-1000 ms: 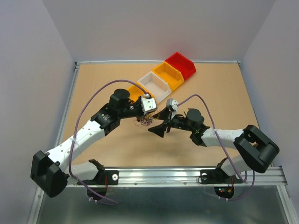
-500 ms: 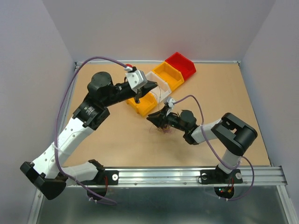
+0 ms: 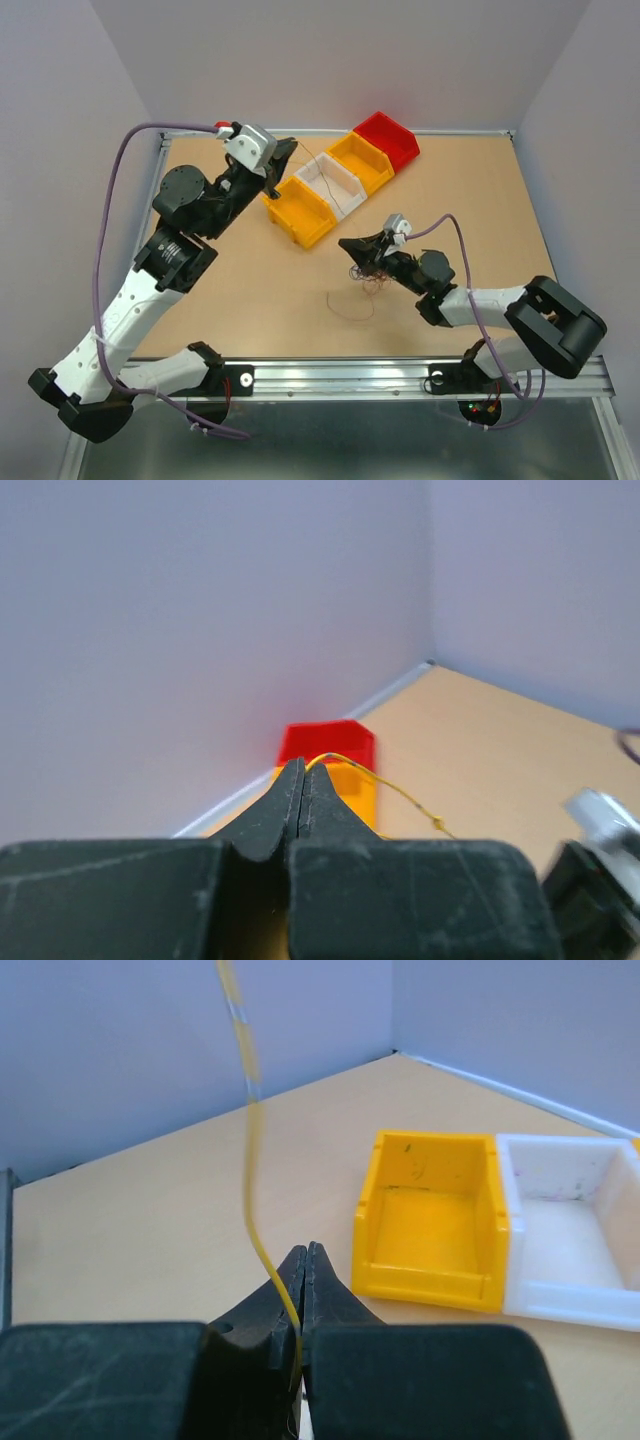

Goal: Untangle the cables

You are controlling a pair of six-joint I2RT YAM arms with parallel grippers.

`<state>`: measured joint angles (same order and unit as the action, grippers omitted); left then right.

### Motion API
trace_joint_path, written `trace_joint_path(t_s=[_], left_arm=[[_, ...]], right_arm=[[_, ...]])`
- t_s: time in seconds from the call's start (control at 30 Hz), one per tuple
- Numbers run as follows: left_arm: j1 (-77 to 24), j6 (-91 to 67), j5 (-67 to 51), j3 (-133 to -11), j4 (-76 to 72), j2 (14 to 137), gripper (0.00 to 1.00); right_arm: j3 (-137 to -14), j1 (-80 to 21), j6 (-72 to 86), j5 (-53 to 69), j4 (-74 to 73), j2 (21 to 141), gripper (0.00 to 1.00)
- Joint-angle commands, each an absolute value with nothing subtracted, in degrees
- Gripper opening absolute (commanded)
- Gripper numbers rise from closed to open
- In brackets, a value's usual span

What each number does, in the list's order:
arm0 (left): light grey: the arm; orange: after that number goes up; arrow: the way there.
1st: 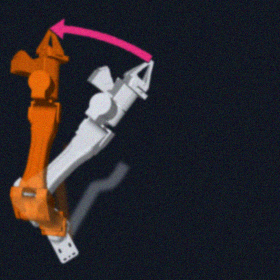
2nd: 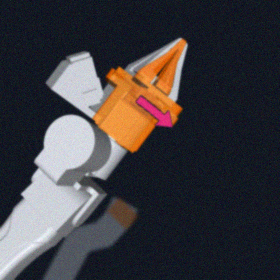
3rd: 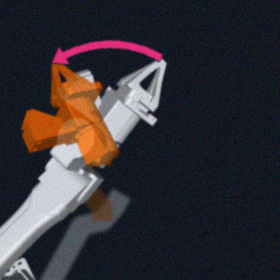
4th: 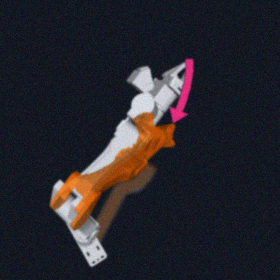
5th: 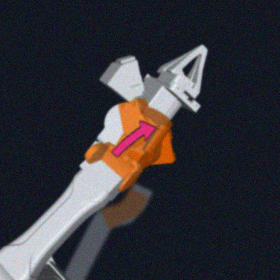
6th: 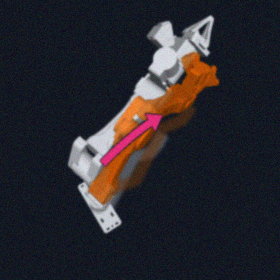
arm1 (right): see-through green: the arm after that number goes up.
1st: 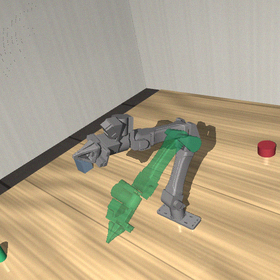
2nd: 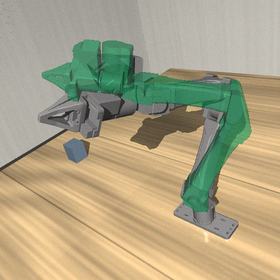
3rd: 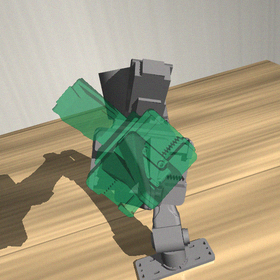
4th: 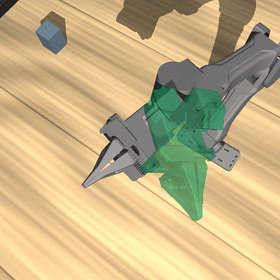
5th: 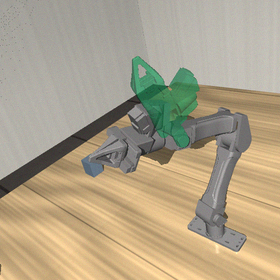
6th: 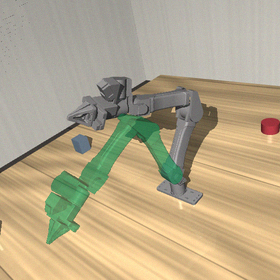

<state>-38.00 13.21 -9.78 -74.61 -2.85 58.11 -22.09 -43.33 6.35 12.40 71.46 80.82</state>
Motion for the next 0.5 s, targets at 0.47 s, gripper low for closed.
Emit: trace_joint_path(t_s=[0.47], left_arm=[[-33.6,15.7,29.8,-89.5,-16.3,52.6,0.00]], right_arm=[[-21.8,-29.5,20.5,-12.0,51.1,72.2,0.01]])
